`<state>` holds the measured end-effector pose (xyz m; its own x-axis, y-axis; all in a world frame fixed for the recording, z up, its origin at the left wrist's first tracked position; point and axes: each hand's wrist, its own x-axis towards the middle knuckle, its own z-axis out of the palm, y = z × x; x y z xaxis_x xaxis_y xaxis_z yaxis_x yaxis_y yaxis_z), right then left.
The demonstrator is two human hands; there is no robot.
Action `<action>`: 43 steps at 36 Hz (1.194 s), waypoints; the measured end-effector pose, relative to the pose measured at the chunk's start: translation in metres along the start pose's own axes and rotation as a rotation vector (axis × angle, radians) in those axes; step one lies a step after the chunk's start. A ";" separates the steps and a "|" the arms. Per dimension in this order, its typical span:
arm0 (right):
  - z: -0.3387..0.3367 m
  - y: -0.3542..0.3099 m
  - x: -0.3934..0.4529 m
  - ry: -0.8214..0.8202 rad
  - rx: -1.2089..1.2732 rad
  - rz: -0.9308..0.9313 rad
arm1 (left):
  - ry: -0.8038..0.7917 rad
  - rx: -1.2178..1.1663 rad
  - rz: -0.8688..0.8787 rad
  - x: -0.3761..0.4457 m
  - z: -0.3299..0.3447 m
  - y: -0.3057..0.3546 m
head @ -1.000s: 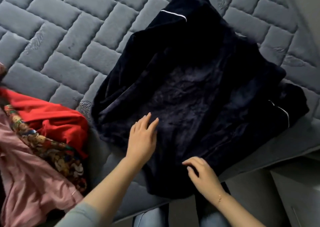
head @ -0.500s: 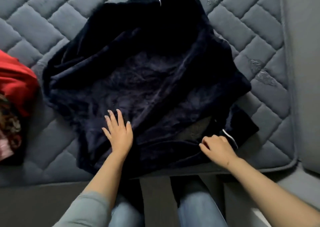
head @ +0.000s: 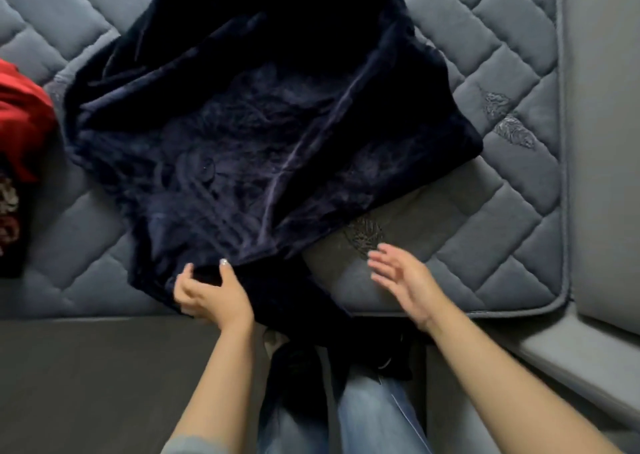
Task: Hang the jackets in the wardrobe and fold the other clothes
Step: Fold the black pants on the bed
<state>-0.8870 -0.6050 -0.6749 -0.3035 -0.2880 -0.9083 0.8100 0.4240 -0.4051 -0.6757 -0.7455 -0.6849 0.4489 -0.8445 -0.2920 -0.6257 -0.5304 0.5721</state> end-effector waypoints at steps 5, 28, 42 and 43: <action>-0.004 -0.051 0.044 0.020 0.331 0.068 | 0.114 -0.138 -0.345 0.029 -0.002 -0.015; -0.043 -0.051 0.027 0.539 0.164 -0.197 | 0.008 -0.722 -0.549 0.036 -0.065 -0.061; -0.069 -0.082 0.052 0.356 0.110 -0.275 | -0.046 -0.578 -0.476 0.052 -0.050 -0.066; -0.071 -0.083 0.051 0.413 0.100 -0.314 | -0.020 -0.592 -0.476 0.052 -0.051 -0.066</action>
<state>-1.0056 -0.5936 -0.6953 -0.6950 -0.0169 -0.7188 0.6865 0.2817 -0.6704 -0.5782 -0.7505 -0.6986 0.5696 -0.5386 -0.6209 0.0824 -0.7142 0.6951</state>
